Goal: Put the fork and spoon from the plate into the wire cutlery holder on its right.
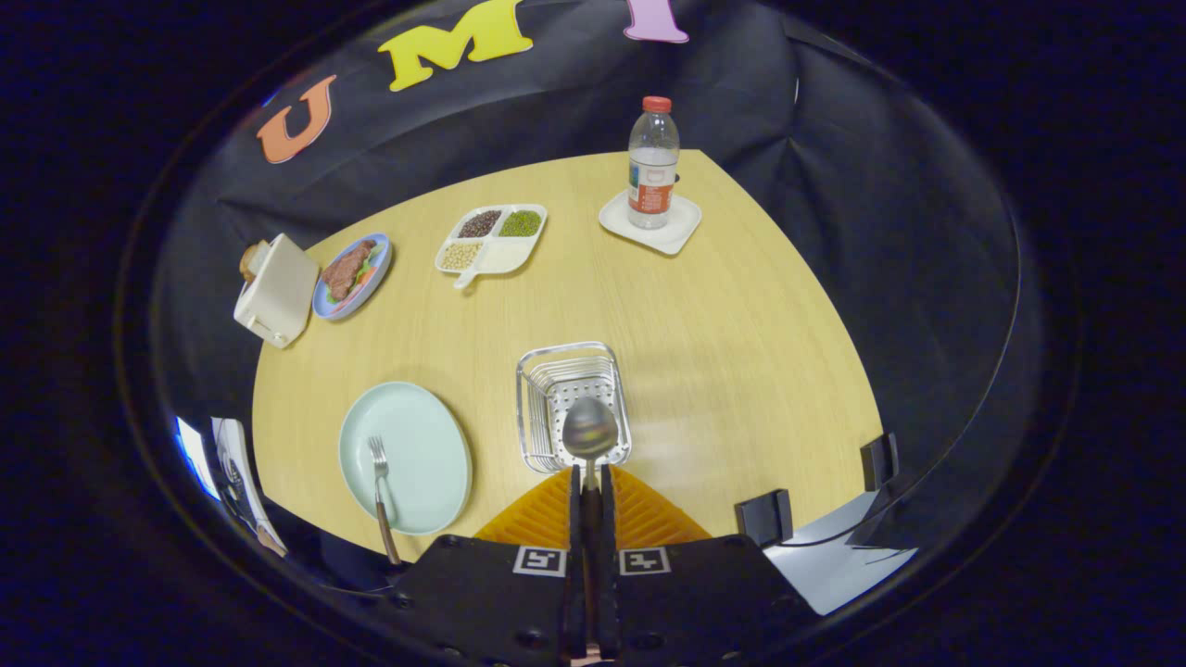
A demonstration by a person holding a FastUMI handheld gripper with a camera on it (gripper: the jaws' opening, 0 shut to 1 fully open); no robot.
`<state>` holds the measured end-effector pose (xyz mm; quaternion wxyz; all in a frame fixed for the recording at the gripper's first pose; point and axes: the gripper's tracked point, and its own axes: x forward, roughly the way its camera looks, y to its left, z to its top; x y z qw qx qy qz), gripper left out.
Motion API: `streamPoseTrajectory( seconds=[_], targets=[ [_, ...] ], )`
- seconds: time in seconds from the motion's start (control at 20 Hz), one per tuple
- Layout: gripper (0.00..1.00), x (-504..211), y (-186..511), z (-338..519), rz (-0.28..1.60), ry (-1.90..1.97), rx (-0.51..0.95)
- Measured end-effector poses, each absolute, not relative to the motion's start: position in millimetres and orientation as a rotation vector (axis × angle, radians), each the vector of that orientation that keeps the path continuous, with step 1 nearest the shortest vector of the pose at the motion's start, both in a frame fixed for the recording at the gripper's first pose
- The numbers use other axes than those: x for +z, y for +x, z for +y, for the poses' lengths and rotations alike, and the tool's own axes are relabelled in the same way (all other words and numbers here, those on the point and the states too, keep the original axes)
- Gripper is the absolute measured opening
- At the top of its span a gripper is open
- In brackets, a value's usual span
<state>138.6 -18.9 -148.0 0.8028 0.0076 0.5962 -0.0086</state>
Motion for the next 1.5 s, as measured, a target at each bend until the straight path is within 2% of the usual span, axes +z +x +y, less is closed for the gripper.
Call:
streamPoseTrajectory(
  seconds=[0.1,0.15,0.2,0.35,0.5,0.8,1.0,1.3,1.5],
  targets=[
    [0.05,-142.1,142.3,-17.1,1.270,0.046,-0.015],
    [0.09,-140.7,145.0,-16.6,1.261,0.054,-0.011],
    [0.27,-137.6,146.6,-14.7,1.249,0.061,-0.006],
    [0.70,-127.6,147.1,-11.9,1.205,0.077,-0.005],
    [0.94,-113.0,141.9,-6.3,1.151,0.086,-0.007],
    [0.97,-86.6,104.8,40.6,1.034,0.095,0.045],
    [0.97,-90.0,62.6,94.2,1.053,0.082,0.117],
    [0.97,-131.3,28.1,177.3,1.111,-0.040,0.248],
    [0.97,-169.7,29.4,205.5,1.151,-0.056,0.266]
  ],
)
